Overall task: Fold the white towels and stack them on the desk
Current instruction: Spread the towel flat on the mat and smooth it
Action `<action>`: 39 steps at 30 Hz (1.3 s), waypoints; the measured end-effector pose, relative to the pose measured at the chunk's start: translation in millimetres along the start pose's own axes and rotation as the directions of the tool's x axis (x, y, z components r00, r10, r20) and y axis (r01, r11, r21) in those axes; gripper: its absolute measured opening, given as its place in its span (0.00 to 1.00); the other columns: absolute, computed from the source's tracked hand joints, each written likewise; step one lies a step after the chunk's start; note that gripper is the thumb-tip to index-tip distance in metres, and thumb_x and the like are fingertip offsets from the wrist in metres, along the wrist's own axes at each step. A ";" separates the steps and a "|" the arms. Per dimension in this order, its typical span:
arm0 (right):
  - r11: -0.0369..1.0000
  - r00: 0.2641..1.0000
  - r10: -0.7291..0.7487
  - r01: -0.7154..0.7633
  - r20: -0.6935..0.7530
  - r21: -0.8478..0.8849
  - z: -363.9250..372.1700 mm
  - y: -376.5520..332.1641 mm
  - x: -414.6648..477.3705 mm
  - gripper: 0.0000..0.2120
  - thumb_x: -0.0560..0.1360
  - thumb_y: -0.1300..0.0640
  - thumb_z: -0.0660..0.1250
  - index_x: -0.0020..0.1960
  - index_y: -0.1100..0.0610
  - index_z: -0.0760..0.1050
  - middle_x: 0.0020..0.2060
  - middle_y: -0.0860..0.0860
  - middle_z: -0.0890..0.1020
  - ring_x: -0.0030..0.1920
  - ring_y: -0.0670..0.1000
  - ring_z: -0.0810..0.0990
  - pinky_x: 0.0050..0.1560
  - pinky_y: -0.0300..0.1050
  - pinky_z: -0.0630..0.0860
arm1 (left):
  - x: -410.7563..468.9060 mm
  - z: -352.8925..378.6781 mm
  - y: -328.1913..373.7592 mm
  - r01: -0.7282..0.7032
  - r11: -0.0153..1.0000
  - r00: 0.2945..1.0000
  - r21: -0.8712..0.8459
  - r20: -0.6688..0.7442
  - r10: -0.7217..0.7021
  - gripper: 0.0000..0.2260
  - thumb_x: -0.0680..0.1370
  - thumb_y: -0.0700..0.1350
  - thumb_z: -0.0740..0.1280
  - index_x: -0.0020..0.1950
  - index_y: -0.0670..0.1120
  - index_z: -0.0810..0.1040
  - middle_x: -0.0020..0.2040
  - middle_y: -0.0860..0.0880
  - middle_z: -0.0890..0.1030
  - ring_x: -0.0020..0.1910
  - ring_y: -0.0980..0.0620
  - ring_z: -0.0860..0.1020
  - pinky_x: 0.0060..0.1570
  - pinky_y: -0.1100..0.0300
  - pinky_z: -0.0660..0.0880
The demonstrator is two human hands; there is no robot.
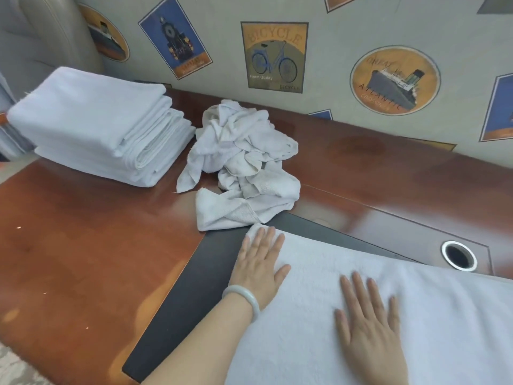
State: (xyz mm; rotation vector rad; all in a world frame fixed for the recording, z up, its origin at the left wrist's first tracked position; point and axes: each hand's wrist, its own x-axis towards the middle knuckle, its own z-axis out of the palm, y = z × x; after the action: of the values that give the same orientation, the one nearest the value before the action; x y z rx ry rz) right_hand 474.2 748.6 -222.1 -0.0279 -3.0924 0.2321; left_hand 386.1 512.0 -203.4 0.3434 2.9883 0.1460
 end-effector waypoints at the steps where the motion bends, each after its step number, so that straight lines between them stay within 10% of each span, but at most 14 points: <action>1: 1.000 1.000 -0.003 0.003 -0.013 0.000 0.6 0.5 0.8 0.31 0.81 0.39 0.39 0.78 0.49 0.61 0.77 0.48 0.62 0.79 0.46 0.48 0.74 0.65 0.54 | 7.8 1.5 -11.4 0.017 1.000 1.000 -0.003 0.022 -0.017 0.32 0.79 0.62 0.38 0.81 0.50 0.50 0.81 0.52 0.46 0.80 0.53 0.44 0.77 0.48 0.43; 5: 1.000 1.000 -0.008 0.008 -0.017 -0.012 -0.1 -0.8 0.8 0.30 0.81 0.40 0.39 0.77 0.49 0.61 0.77 0.48 0.63 0.79 0.47 0.51 0.74 0.64 0.57 | 18.3 -3.1 -25.2 0.064 0.995 0.998 -0.078 0.019 -0.063 0.33 0.77 0.60 0.33 0.81 0.50 0.43 0.80 0.55 0.40 0.78 0.58 0.37 0.76 0.51 0.36; 9: 1.000 0.999 -0.014 0.014 0.029 -0.020 -4.6 -3.4 0.3 0.30 0.81 0.41 0.40 0.78 0.50 0.60 0.78 0.49 0.61 0.77 0.52 0.58 0.73 0.64 0.57 | 6.2 -7.5 14.3 0.146 0.983 0.966 -0.113 -0.197 -0.166 0.29 0.80 0.54 0.45 0.78 0.41 0.60 0.80 0.45 0.58 0.79 0.46 0.54 0.76 0.45 0.48; 13: 0.999 0.998 -0.023 0.025 0.050 -0.042 -4.4 -0.5 -1.3 0.30 0.82 0.42 0.39 0.78 0.52 0.61 0.78 0.50 0.60 0.78 0.53 0.58 0.73 0.63 0.55 | -18.2 8.8 93.0 -0.191 0.971 0.969 -0.145 -0.186 0.163 0.25 0.80 0.52 0.53 0.75 0.44 0.68 0.78 0.46 0.63 0.77 0.46 0.61 0.72 0.44 0.56; 24: 0.979 0.978 -0.201 0.200 0.060 0.036 -16.3 48.4 -3.1 0.28 0.84 0.42 0.42 0.78 0.53 0.59 0.78 0.51 0.60 0.79 0.53 0.53 0.73 0.60 0.50 | -18.0 30.0 101.1 -0.147 0.985 0.980 -0.092 -0.151 0.132 0.26 0.81 0.50 0.51 0.79 0.47 0.60 0.80 0.51 0.56 0.79 0.50 0.54 0.74 0.43 0.56; 30: 0.991 0.993 0.113 -0.109 0.046 -0.076 -39.0 202.2 -4.1 0.31 0.81 0.37 0.38 0.80 0.48 0.51 0.79 0.47 0.52 0.79 0.47 0.44 0.77 0.53 0.41 | -19.0 30.7 99.1 -0.155 0.988 0.976 -0.026 -0.157 0.149 0.26 0.81 0.48 0.49 0.80 0.49 0.56 0.81 0.53 0.54 0.79 0.52 0.52 0.75 0.46 0.53; 36: 0.983 0.985 0.168 -0.164 0.048 -0.080 -38.4 206.5 -6.0 0.30 0.80 0.40 0.41 0.80 0.49 0.52 0.79 0.47 0.49 0.79 0.49 0.44 0.77 0.56 0.41 | -19.8 26.2 138.1 -0.046 0.998 0.967 0.039 -0.248 0.054 0.27 0.77 0.46 0.50 0.74 0.40 0.69 0.77 0.44 0.64 0.76 0.46 0.60 0.72 0.44 0.52; 39: 0.988 0.987 0.153 -0.151 0.046 -0.034 -38.9 208.1 -7.5 0.30 0.80 0.40 0.45 0.80 0.49 0.55 0.79 0.48 0.52 0.79 0.50 0.47 0.76 0.56 0.44 | -10.3 24.2 230.5 -0.260 0.965 0.945 -0.028 -0.212 0.249 0.26 0.78 0.47 0.52 0.73 0.39 0.69 0.76 0.42 0.66 0.76 0.44 0.63 0.71 0.44 0.56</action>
State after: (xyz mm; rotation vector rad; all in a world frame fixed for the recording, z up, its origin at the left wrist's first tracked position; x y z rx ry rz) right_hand 486.5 960.0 -215.1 -0.2638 -3.1447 0.1931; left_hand 449.9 735.0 -200.6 0.7526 3.1214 0.3086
